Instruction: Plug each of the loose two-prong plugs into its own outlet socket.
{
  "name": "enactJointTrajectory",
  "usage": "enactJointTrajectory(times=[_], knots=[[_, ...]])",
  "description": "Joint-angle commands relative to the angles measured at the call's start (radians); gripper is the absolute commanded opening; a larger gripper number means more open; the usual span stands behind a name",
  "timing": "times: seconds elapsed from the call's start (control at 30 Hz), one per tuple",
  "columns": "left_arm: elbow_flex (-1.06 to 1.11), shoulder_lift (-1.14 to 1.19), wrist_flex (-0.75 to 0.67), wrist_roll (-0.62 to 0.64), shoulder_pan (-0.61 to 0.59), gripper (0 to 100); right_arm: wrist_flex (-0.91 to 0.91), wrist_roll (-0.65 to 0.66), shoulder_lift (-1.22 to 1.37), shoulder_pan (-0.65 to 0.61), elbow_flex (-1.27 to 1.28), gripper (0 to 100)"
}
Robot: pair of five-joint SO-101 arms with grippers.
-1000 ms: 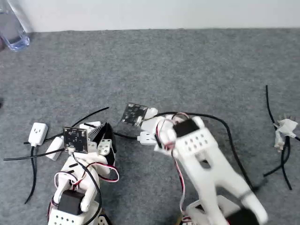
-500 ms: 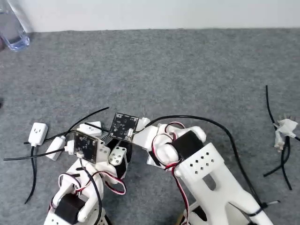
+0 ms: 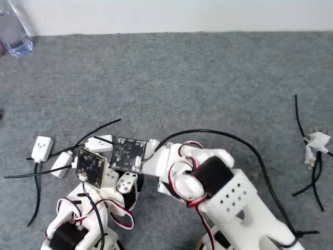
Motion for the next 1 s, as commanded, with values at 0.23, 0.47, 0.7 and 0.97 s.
enactJointTrajectory(times=[0.23, 0.47, 0.7, 0.97], knots=[[-0.047, -0.012, 0.002, 0.003, 0.008, 1, 0.03, 0.035, -0.024, -0.013, -0.071, 0.8], [-0.24, -0.012, 0.002, 0.138, 0.008, 1, 0.056, 0.089, -0.025, 0.01, -0.115, 0.8], [-0.202, -0.011, -0.014, 0.446, -0.026, 1, 0.035, 0.091, -0.082, 0.041, -0.114, 0.8], [-0.07, -0.011, -0.106, 0.591, -0.028, 1, -0.01, 0.083, -0.133, 0.085, -0.066, 0.8]])
